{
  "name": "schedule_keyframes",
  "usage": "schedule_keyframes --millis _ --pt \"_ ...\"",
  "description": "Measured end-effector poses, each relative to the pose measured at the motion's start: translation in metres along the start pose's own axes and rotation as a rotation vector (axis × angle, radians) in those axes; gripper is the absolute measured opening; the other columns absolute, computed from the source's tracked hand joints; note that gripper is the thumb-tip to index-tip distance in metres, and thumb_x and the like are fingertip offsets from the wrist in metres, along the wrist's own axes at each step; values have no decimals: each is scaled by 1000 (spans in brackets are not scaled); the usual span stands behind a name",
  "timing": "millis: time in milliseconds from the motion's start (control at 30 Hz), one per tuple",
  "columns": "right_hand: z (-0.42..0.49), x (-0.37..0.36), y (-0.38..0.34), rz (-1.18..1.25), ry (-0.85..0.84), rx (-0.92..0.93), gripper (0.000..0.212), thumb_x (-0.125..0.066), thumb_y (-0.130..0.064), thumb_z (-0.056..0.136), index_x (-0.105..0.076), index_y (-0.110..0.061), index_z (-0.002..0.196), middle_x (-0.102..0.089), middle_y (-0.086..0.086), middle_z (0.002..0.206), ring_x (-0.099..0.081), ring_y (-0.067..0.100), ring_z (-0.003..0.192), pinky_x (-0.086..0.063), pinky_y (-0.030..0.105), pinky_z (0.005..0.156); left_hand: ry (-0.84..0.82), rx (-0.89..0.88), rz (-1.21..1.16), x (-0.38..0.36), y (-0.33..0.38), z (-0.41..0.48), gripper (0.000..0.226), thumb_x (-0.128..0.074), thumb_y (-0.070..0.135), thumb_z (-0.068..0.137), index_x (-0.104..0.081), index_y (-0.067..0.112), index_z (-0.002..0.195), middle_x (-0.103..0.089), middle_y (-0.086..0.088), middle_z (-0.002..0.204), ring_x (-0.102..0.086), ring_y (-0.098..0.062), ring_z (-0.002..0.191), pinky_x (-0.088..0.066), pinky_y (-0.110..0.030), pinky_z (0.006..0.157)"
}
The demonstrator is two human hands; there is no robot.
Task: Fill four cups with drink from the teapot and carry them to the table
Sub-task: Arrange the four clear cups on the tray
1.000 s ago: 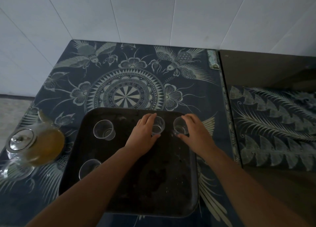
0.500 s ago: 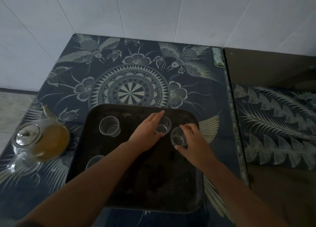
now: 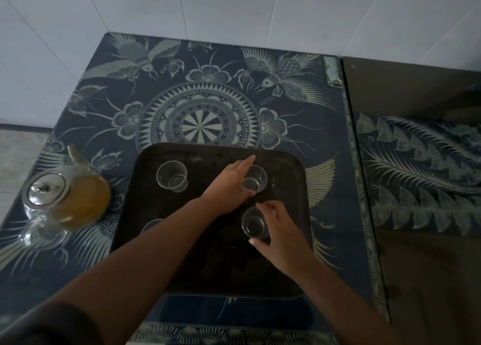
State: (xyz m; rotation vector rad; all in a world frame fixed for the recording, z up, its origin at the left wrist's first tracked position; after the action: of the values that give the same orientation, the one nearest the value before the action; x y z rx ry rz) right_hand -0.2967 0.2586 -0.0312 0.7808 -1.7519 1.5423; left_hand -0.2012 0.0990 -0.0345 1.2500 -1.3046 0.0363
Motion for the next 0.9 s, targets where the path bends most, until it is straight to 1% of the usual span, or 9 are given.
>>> schedule_keyframes --millis 133,300,467,533,667,767,900 --pt "-10 -8 -10 -1 4 2 78 -78 -37 80 -40 -18 146 -36 -6 140 -47 6 126 -44 17 100 -9 -12 4 -2 -1 -2 93 -78 24 90 -21 23 164 -40 -1 160 -39 -21 146 -38 -40 120" --pt "-21 -15 -16 -17 -7 -17 79 -77 -38 81 -38 -18 147 -34 -6 142 -47 8 127 -42 15 100 -12 -31 -18 -3 -2 -4 90 -77 22 91 -23 22 163 -39 -3 159 -41 -22 145 -36 -35 118" --pt "-25 -17 -19 -27 3 -29 78 -78 -38 80 -40 -17 145 -37 -4 141 -47 10 128 -47 21 101 -7 -37 -34 -4 -2 -5 88 -76 20 92 -25 18 163 -40 -6 158 -41 -24 144 -36 -36 119" --pt "-25 -17 -19 -22 -1 -34 78 -78 -38 80 -39 -18 146 -36 -5 141 -47 9 127 -47 21 102 -2 -28 -47 -5 -3 -6 87 -76 20 92 -25 17 163 -40 -6 158 -41 -24 144 -36 -35 119" --pt "-24 -16 -19 -27 5 -46 79 -78 -40 79 -39 -20 145 -36 -7 140 -48 6 125 -43 15 100 4 -1 -77 -6 -5 -4 88 -77 20 91 -25 17 163 -44 -5 155 -44 -22 142 -38 -34 117" --pt "-26 -16 -19 -27 11 -54 79 -77 -40 80 -39 -21 146 -36 -8 141 -47 6 127 -45 18 100 -14 -14 -85 -7 -6 -4 88 -77 19 91 -25 14 163 -45 -7 154 -45 -23 142 -39 -36 118" --pt "-27 -17 -20 -21 25 -59 79 -77 -40 80 -38 -21 146 -35 -8 141 -46 6 128 -45 17 100 -8 -19 -68 -7 -7 -3 87 -76 19 92 -25 12 162 -42 -7 155 -44 -22 143 -35 -28 114"
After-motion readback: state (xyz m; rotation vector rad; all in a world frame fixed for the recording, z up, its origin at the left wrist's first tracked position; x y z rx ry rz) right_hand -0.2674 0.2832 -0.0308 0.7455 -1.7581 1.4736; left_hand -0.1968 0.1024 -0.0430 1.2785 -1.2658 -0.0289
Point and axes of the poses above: each hand's wrist, its own z-axis towards the middle knuckle, its own x-axis out of the back of the hand, y = z × x, the point moved 4 cm from there along z, towards the middle knuckle
